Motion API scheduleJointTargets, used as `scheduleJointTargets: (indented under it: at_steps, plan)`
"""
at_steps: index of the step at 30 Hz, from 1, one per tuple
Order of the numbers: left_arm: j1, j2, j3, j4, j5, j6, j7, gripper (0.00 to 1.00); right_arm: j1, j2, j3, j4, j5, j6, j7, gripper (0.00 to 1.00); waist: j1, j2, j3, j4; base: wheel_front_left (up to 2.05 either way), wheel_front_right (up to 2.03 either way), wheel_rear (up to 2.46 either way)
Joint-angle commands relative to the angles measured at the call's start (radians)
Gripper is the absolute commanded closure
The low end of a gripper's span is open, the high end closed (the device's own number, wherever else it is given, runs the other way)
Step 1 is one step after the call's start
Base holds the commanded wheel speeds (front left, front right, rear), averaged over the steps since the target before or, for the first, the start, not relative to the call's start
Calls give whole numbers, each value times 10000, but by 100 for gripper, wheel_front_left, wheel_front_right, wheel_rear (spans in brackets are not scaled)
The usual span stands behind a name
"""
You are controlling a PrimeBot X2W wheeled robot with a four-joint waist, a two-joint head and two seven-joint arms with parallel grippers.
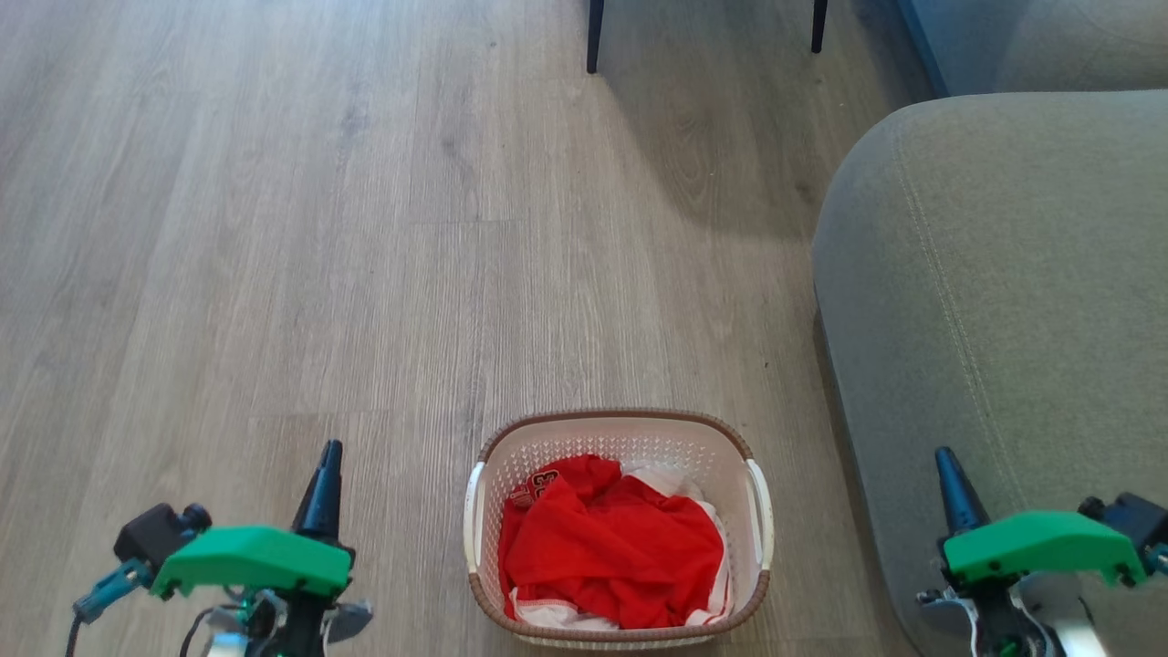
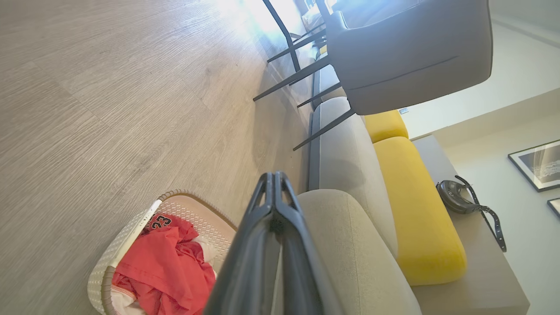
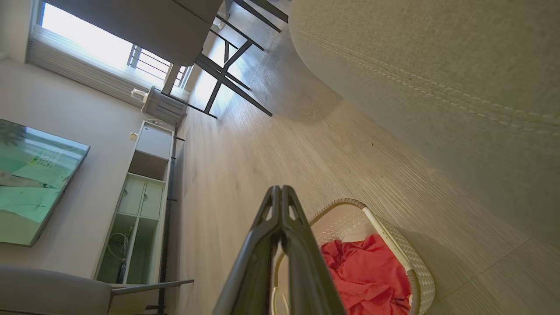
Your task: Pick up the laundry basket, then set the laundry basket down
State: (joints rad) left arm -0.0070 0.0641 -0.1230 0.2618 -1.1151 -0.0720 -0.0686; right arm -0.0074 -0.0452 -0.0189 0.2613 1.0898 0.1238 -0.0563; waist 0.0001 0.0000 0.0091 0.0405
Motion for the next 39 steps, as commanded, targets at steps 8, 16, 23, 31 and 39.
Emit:
scheduleJointTargets:
  at_steps: [8,16,23,31,39]
  plan:
    - [-691,158,560,-274,-1011,-175,291,100,-622,-227,-59,-283,1048,46,286,100,-1,0,-10,-69,0,0,0]
    - [-747,155,836,-257,-1837,-255,527,100,-691,-231,-180,-263,1896,51,518,100,-1,0,-20,-134,0,0,0]
    - [-788,151,1044,-243,-2455,-315,705,100,-744,-232,-272,-248,2531,54,694,100,-1,0,-27,-183,0,0,0]
    - [-844,144,1324,-226,-3273,-395,945,100,-813,-233,-397,-228,3372,59,928,100,-1,0,-36,-248,0,0,0]
    - [-900,135,1608,-208,-4092,-475,1187,100,-884,-232,-524,-208,4215,63,1165,100,-1,0,-46,-313,0,0,0]
